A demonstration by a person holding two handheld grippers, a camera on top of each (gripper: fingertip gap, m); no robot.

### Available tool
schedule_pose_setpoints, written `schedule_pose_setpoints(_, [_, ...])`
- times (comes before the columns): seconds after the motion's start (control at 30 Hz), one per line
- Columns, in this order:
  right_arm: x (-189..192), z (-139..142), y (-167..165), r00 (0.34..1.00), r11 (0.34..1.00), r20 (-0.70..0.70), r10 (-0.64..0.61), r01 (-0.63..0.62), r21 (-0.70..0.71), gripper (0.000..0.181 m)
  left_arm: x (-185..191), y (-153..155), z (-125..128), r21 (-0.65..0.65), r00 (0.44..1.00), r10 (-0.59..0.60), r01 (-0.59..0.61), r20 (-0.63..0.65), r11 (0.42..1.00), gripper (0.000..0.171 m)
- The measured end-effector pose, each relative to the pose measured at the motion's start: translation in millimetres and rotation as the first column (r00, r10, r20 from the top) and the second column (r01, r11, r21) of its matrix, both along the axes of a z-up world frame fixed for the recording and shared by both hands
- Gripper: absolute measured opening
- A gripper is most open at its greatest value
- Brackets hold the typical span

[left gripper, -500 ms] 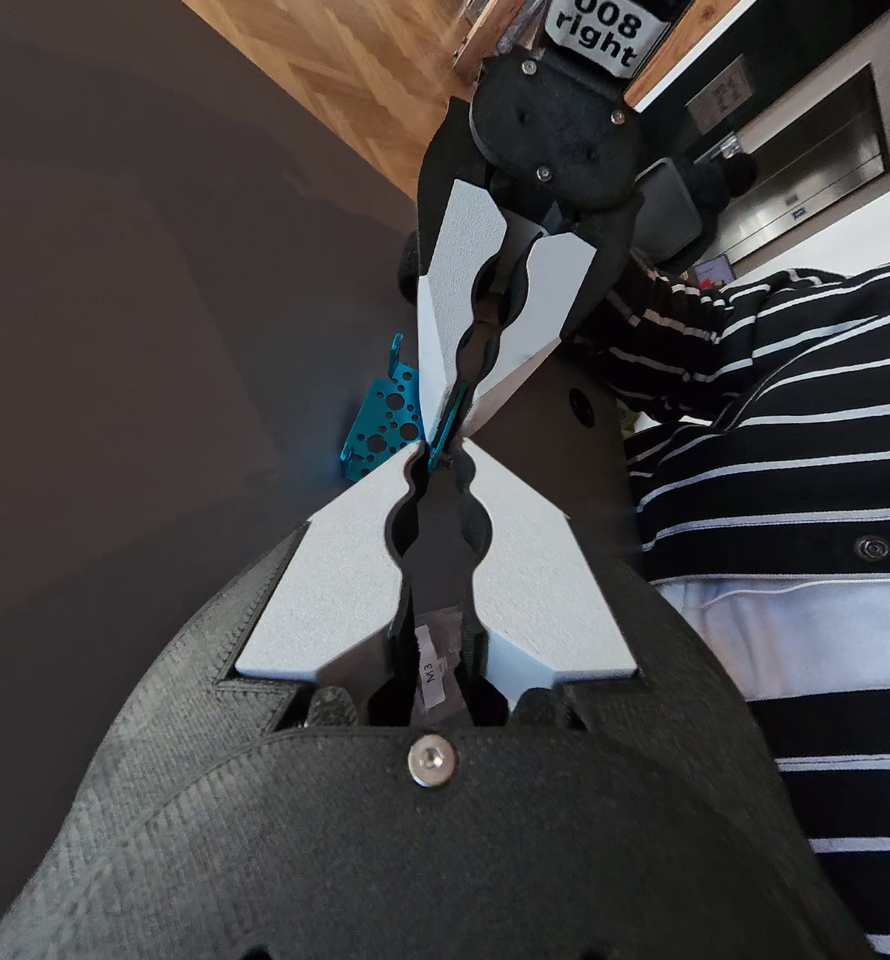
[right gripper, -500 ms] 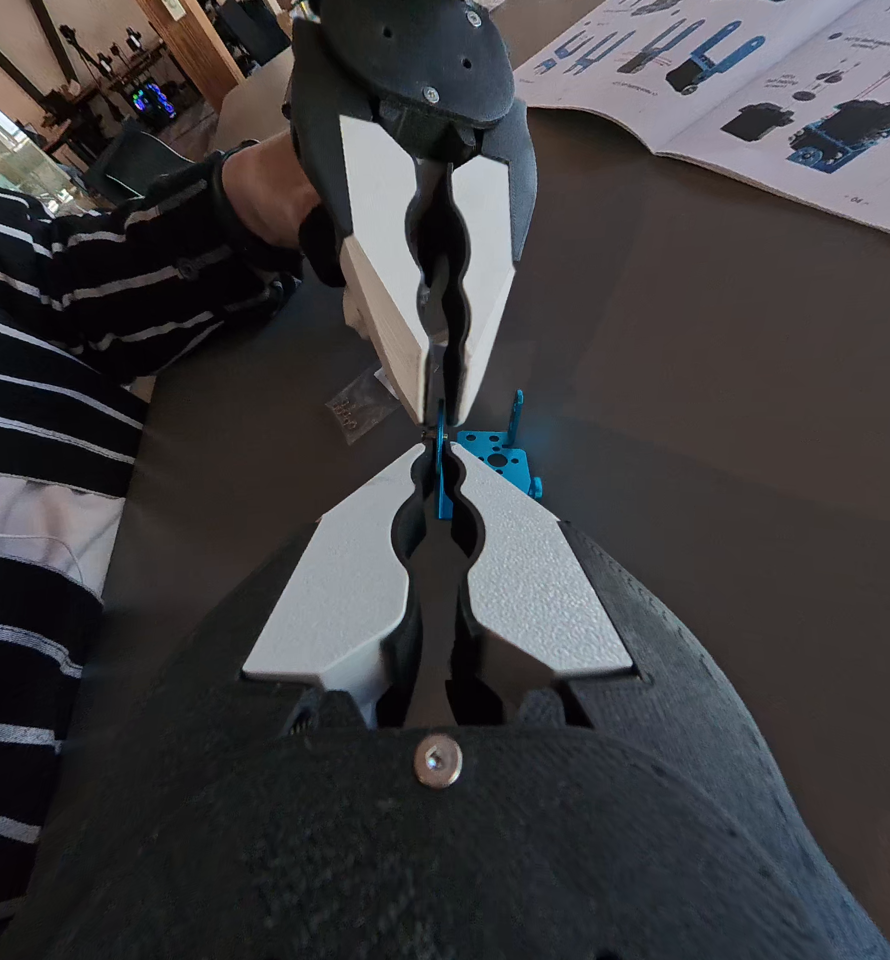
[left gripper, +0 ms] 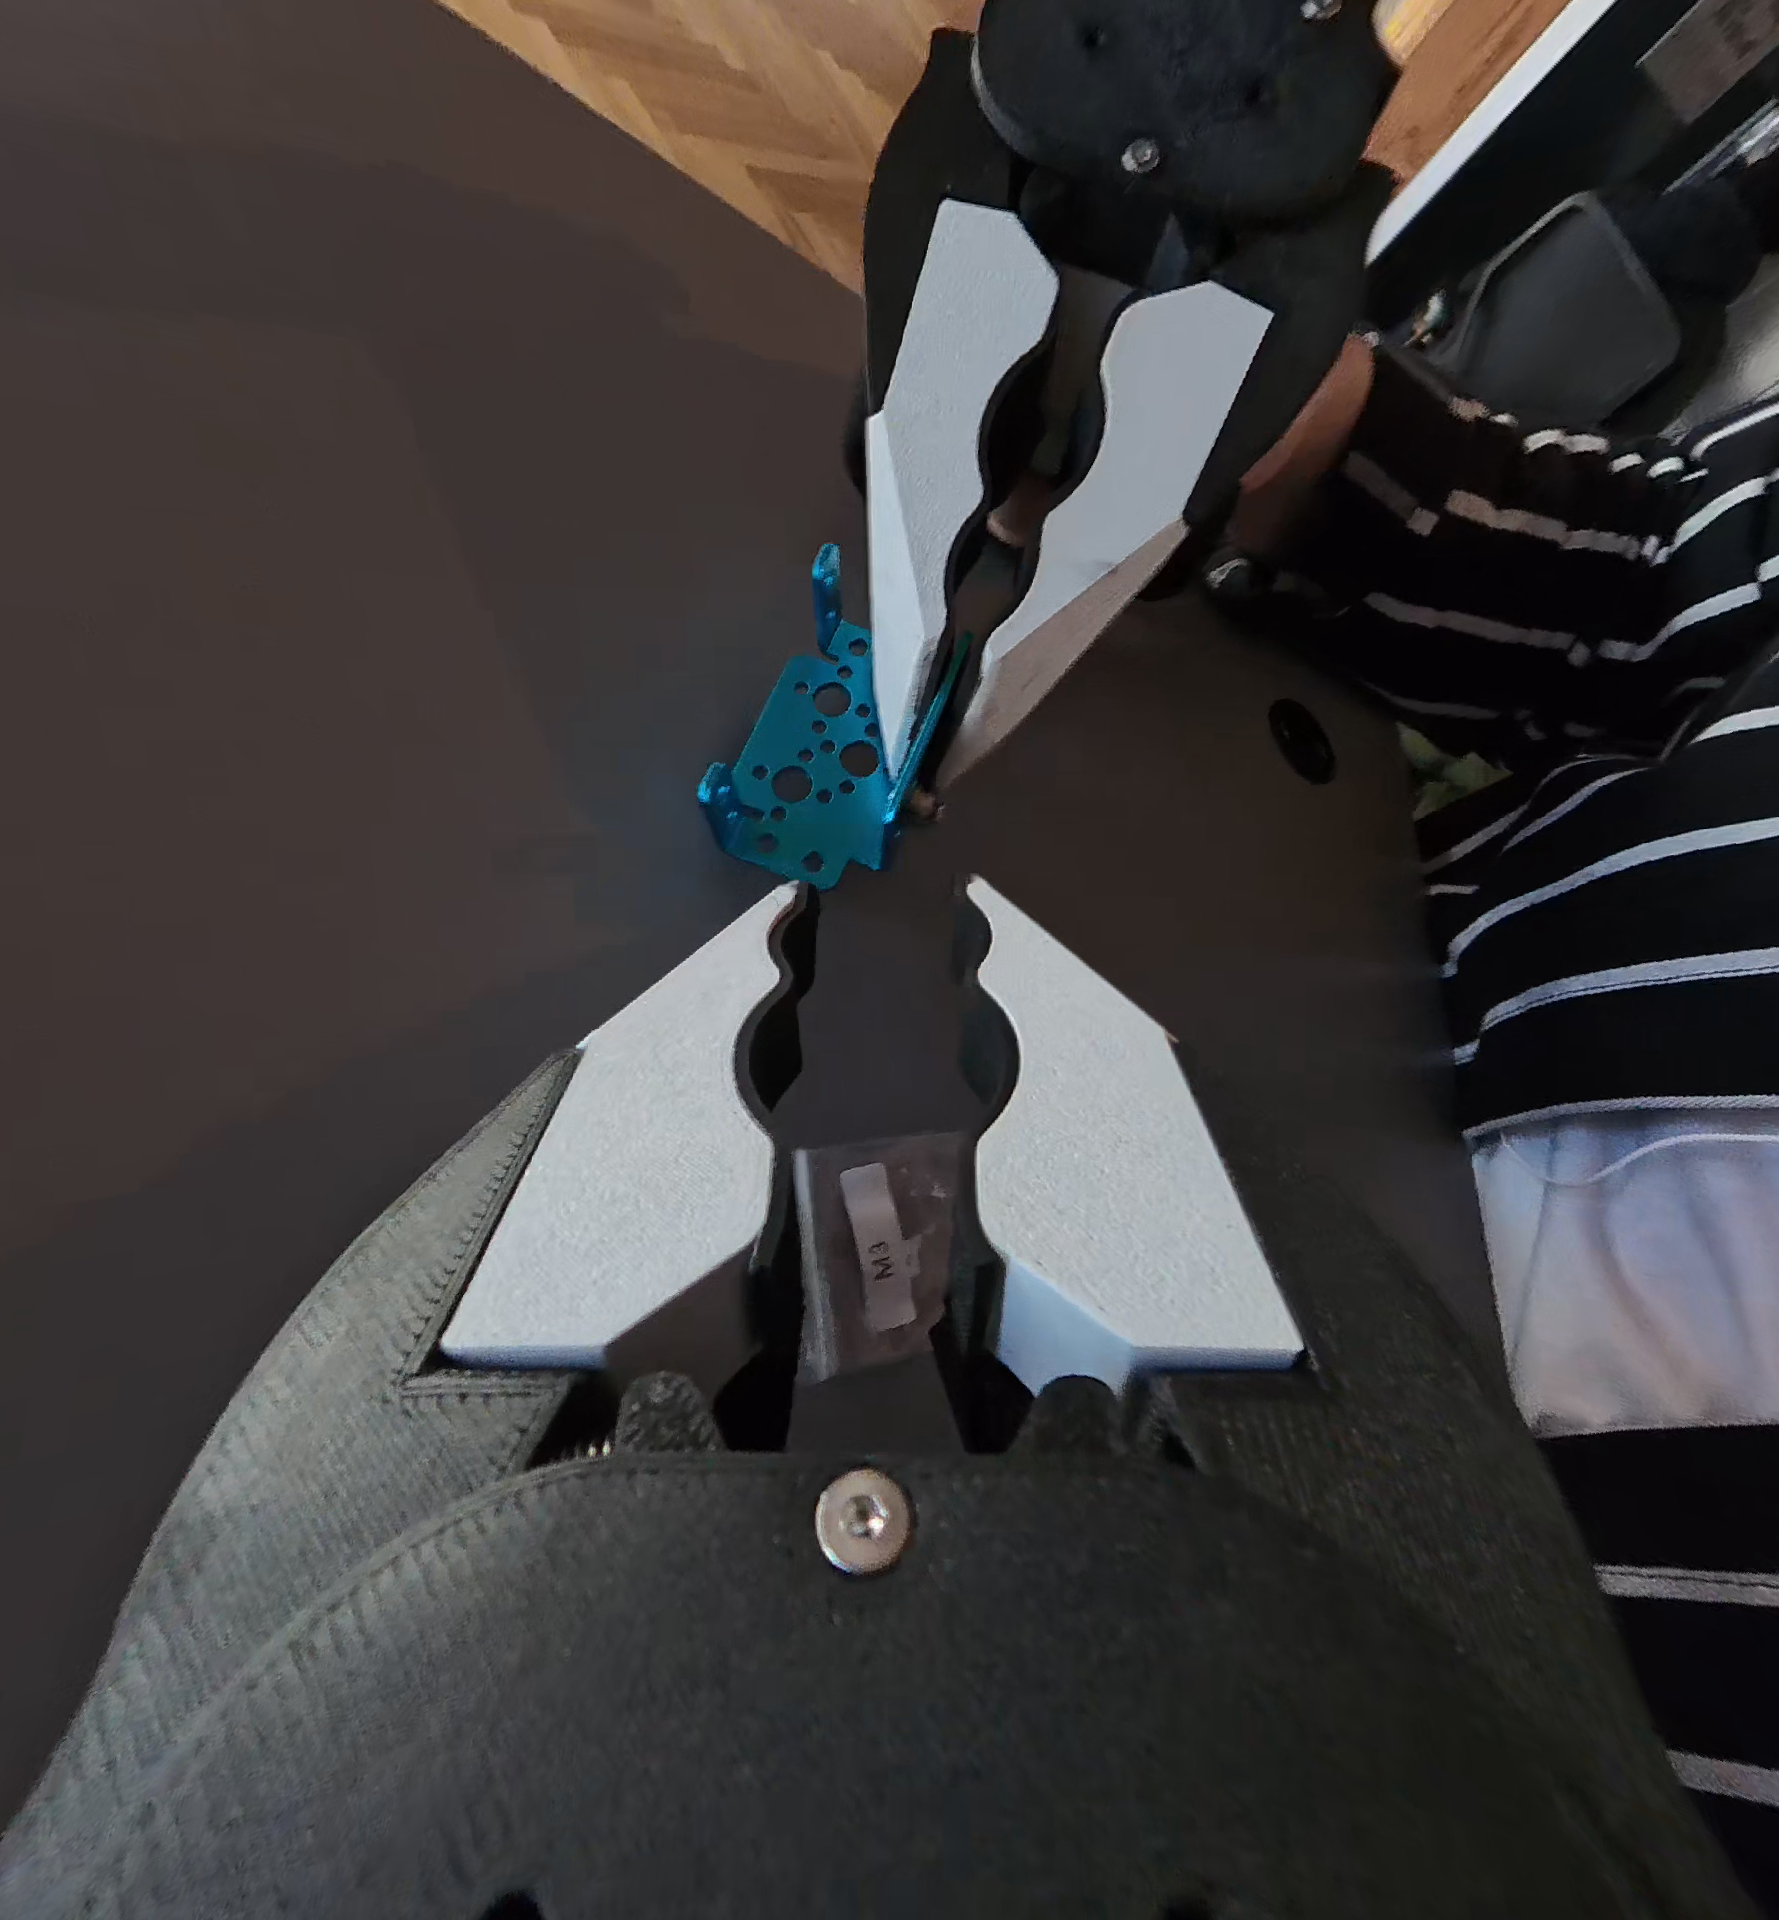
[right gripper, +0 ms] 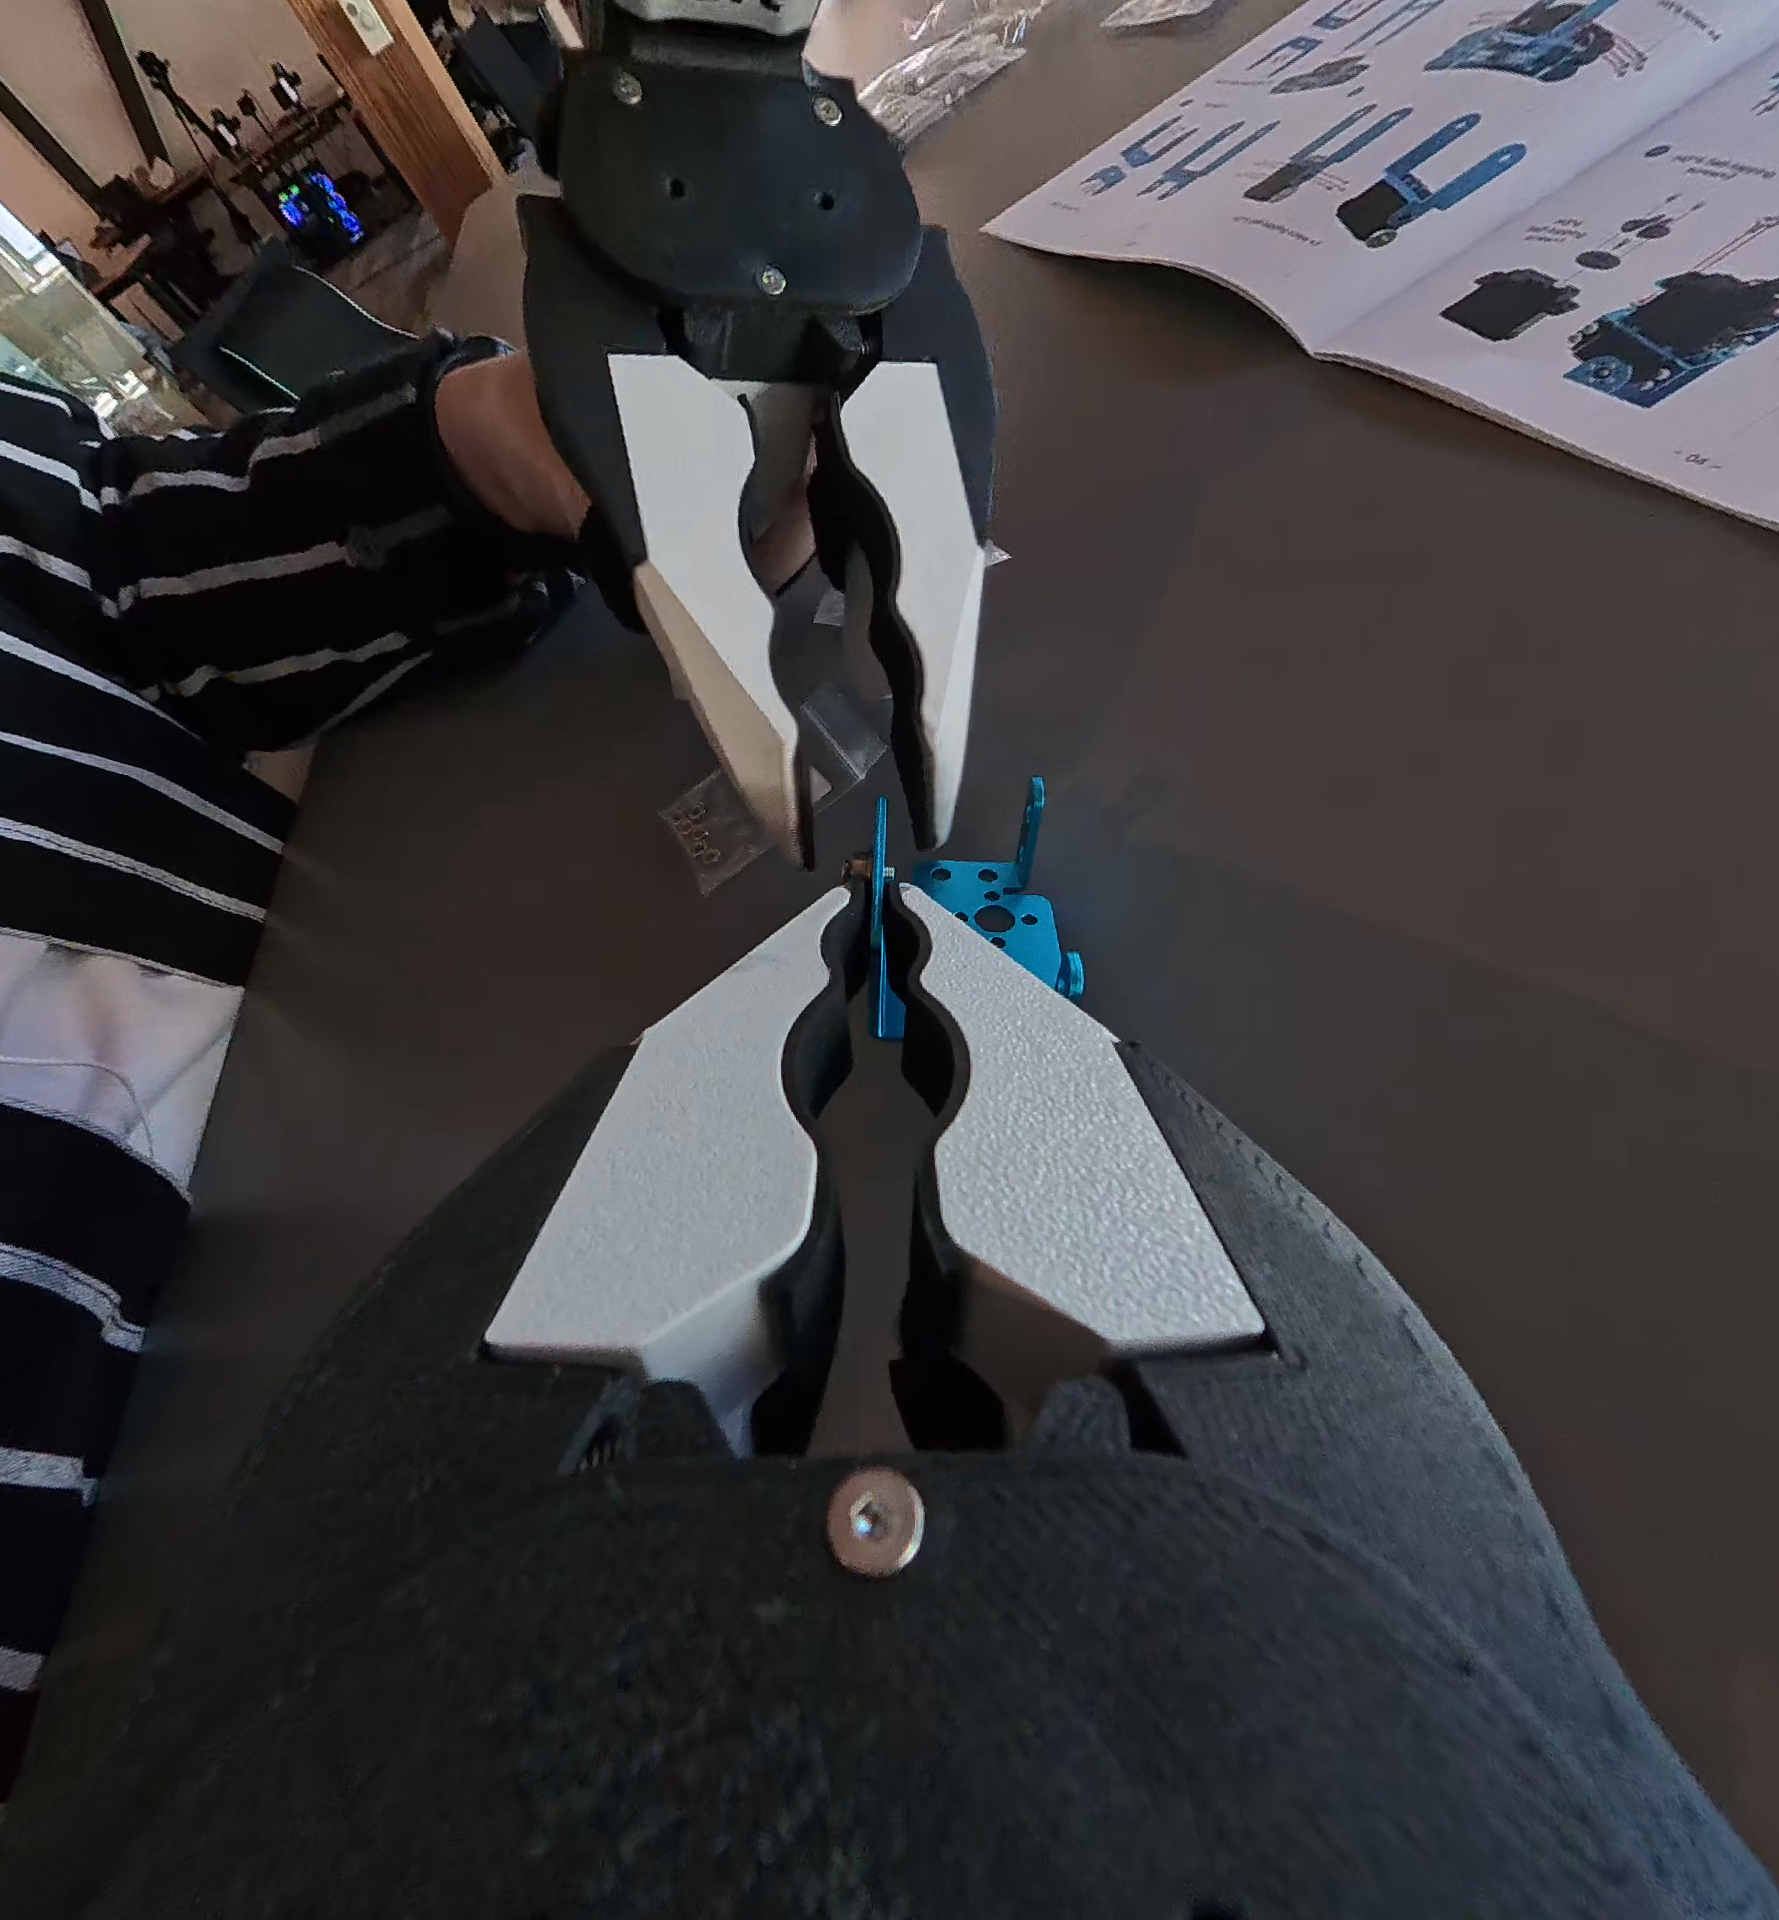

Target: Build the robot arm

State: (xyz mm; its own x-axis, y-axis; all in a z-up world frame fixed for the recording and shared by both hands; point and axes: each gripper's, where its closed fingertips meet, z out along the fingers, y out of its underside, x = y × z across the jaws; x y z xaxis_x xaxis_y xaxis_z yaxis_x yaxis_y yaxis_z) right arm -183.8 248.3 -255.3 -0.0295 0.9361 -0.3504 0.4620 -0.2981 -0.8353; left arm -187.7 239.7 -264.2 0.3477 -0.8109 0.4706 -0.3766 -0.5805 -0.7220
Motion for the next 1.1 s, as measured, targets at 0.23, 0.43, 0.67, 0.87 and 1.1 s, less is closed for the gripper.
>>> schedule_pose_setpoints(0.23, [-0.7, -2.1, -2.1, 1.000, 1.000, 0.015, 0.012, -0.012, 0.011, 0.002, 8.8, -1.1, 1.0, 0.001, 0.999, -0.013, 0.013, 0.040, 1.000, 0.011])
schedule_pose_setpoints(0.43, [-1.0, -3.4, -2.7, 1.000, 1.000, 0.024, 0.015, -0.016, 0.021, 0.002, 10.6, -0.5, 1.9, 0.028, 0.999, -0.017, 0.015, 0.040, 0.999, 0.009])
schedule_pose_setpoints(0.67, [-0.5, -8.4, -3.9, 0.998, 0.999, 0.057, 0.024, -0.025, 0.021, 0.009, 9.8, 1.9, -3.3, 0.036, 1.000, -0.005, 0.005, 0.010, 0.999, 0.009])
schedule_pose_setpoints(0.87, [1.7, -12.4, -2.5, 0.996, 0.995, 0.086, 0.012, -0.020, 0.096, 0.014, 9.1, 2.9, -5.6, 0.049, 1.000, 0.003, -0.002, -0.010, 0.999, 0.008])
schedule_pose_setpoints(1.1, [4.8, -19.5, -3.7, 0.991, 0.966, 0.134, 0.020, -0.053, 0.252, 0.002, 9.6, 0.2, -12.7, 0.120, 0.995, -0.025, 0.036, -0.093, 0.992, 0.010])
